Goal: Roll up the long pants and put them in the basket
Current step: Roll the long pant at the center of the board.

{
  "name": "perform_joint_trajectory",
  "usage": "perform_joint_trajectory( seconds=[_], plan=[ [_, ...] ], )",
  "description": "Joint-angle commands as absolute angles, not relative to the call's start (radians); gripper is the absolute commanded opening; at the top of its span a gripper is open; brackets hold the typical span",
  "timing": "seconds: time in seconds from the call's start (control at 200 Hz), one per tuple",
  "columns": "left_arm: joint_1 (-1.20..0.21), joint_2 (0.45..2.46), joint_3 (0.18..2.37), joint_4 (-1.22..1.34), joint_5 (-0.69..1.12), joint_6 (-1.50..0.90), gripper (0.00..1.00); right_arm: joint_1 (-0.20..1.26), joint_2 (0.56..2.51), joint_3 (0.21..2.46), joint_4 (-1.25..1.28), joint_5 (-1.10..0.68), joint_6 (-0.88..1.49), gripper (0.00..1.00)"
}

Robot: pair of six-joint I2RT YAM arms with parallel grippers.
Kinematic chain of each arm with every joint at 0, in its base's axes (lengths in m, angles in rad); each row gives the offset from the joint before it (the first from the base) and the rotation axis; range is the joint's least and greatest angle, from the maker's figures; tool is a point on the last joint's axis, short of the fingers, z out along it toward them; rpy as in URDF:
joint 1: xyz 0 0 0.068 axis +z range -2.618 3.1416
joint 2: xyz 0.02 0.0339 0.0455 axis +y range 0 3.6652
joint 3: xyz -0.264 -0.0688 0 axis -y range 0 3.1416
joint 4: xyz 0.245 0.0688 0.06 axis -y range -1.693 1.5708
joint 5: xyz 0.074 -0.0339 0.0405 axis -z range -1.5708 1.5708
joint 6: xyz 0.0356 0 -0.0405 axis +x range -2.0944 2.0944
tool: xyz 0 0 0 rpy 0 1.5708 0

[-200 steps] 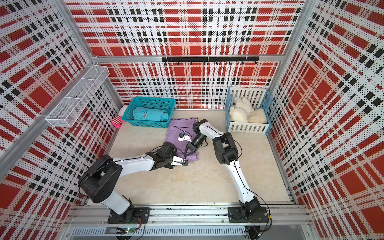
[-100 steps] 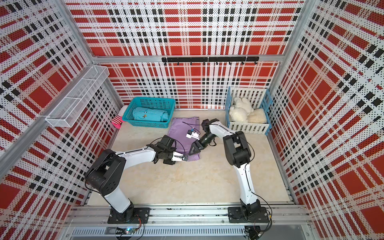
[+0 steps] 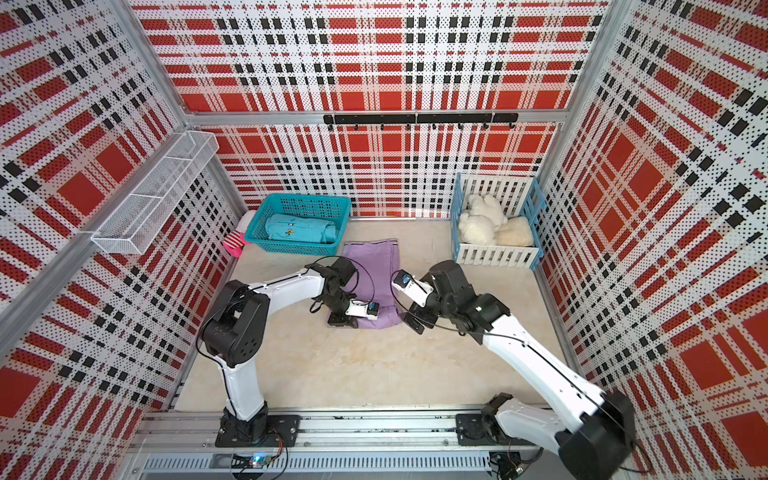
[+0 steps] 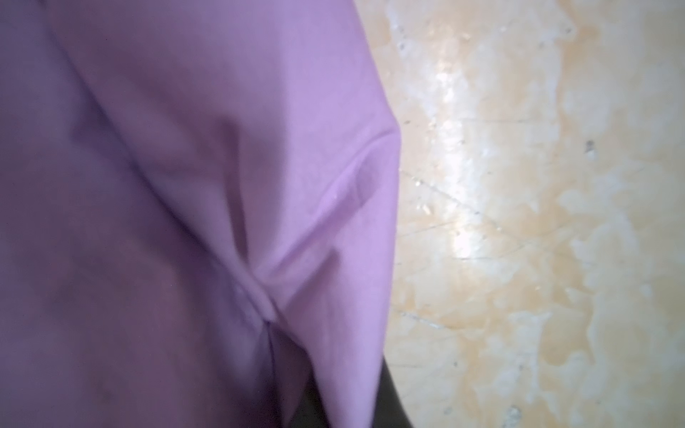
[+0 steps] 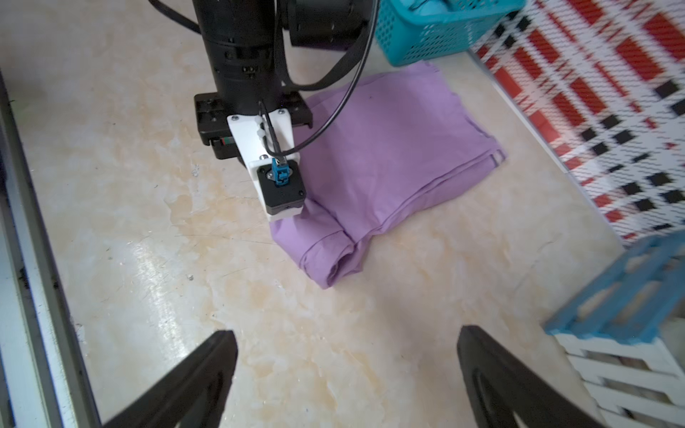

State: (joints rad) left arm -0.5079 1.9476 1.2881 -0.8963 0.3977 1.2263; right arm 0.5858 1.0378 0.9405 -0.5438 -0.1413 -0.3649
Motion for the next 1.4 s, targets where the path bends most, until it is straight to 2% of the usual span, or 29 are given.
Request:
perform_joint_trajectory(
  seconds=[0.0,0.085,0.13,0.195,0.276,0.346,0.486,0.661,0.706,0.802,0.877,1.193,1.393],
  plan=[
    [-0.511,2.039,1.299,-1.150,0.574,1.225,0.00,0.582,0.957,0.876,-0.474,-0.030,-0.309,1.00],
    [-0.516,2.079,1.266,-1.191,0.608,1.237,0.00,0.674,0.886,0.884,-0.541,0.058,-0.276,1.00],
    [-0.521,2.091,1.243,-1.189,0.626,1.241,0.00,0.786,0.853,0.873,-0.567,0.145,-0.291,1.00],
    [-0.523,2.102,1.221,-1.186,0.646,1.254,0.00,0.995,0.829,0.843,-0.594,0.366,-0.329,1.00],
    [-0.521,2.112,1.201,-1.169,0.638,1.246,0.00,1.238,0.872,0.804,-0.620,0.621,-0.363,1.00],
    [-0.516,2.125,1.202,-1.166,0.625,1.238,0.00,1.333,0.981,0.803,-0.638,0.724,-0.334,1.00],
    [-0.508,2.154,1.233,-1.171,0.620,1.242,0.01,1.369,1.197,0.860,-0.630,0.641,-0.310,1.00],
    [-0.505,2.216,1.293,-1.201,0.615,1.259,0.01,1.446,1.336,0.842,-0.501,0.629,-0.401,1.00],
    [-0.503,2.230,1.306,-1.209,0.617,1.266,0.01,1.448,1.366,0.834,-0.471,0.620,-0.411,0.96],
    [-0.502,2.255,1.324,-1.222,0.622,1.281,0.02,1.451,1.424,0.821,-0.405,0.622,-0.414,0.82],
    [-0.498,2.266,1.330,-1.221,0.620,1.282,0.02,1.451,1.462,0.801,-0.335,0.607,-0.431,0.78],
    [-0.476,2.276,1.345,-1.223,0.623,1.287,0.03,1.451,1.563,0.741,-0.156,0.626,-0.472,0.77],
    [-0.467,2.284,1.356,-1.227,0.619,1.287,0.03,1.427,1.642,0.704,-0.038,0.646,-0.521,0.70]
  ],
)
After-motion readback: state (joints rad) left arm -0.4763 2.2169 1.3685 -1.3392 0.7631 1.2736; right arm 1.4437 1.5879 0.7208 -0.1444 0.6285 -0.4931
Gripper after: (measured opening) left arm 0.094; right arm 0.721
